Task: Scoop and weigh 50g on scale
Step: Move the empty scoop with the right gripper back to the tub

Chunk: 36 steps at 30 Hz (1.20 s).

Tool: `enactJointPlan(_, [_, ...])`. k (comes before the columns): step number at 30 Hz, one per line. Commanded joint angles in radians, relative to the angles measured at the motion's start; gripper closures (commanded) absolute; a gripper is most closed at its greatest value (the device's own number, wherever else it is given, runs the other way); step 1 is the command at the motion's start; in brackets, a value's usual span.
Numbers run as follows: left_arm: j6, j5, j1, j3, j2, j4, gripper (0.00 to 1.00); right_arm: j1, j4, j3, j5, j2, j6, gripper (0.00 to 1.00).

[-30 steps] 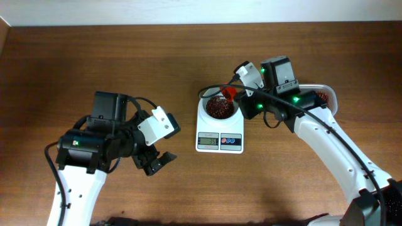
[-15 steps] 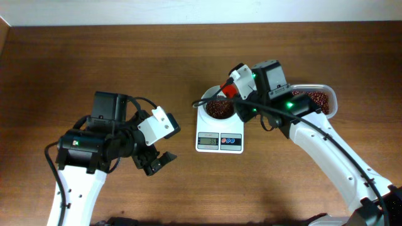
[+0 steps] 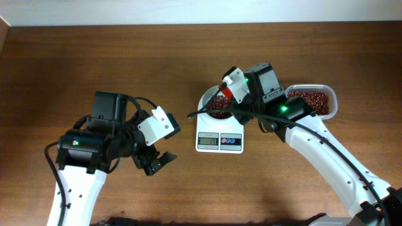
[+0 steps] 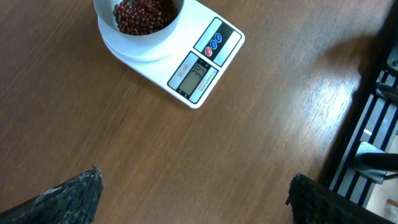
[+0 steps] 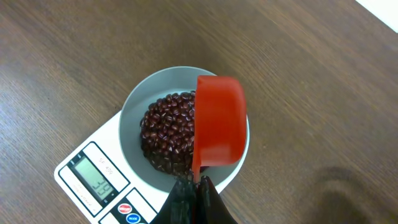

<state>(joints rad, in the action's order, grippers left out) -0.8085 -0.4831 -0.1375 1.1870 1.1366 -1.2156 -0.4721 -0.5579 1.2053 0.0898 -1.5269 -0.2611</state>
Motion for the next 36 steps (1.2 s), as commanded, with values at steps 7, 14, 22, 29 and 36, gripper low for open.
enactJointPlan(7, [-0.016,-0.018,0.005,0.02,-0.008,-0.002,0.01,0.048,0.008,0.02,-0.013,0.049,0.133,0.96])
enactJointPlan(14, [-0.016,-0.018,0.005,0.02,-0.008,-0.002,0.01,0.258,-0.04,0.02,-0.013,0.062,0.249,0.96])
enactJointPlan(22, [-0.016,-0.018,0.005,0.02,-0.008,-0.002,0.01,0.483,-0.211,0.02,-0.18,0.061,0.262,0.96])
enactJointPlan(29, [-0.016,-0.018,0.005,0.02,-0.008,-0.002,0.01,0.519,-0.267,0.0,-0.26,0.057,0.228,0.96])
enactJointPlan(36, [-0.017,-0.018,0.005,0.02,-0.008,-0.002,0.01,0.52,-0.181,-0.042,-0.327,-0.055,0.209,0.96])
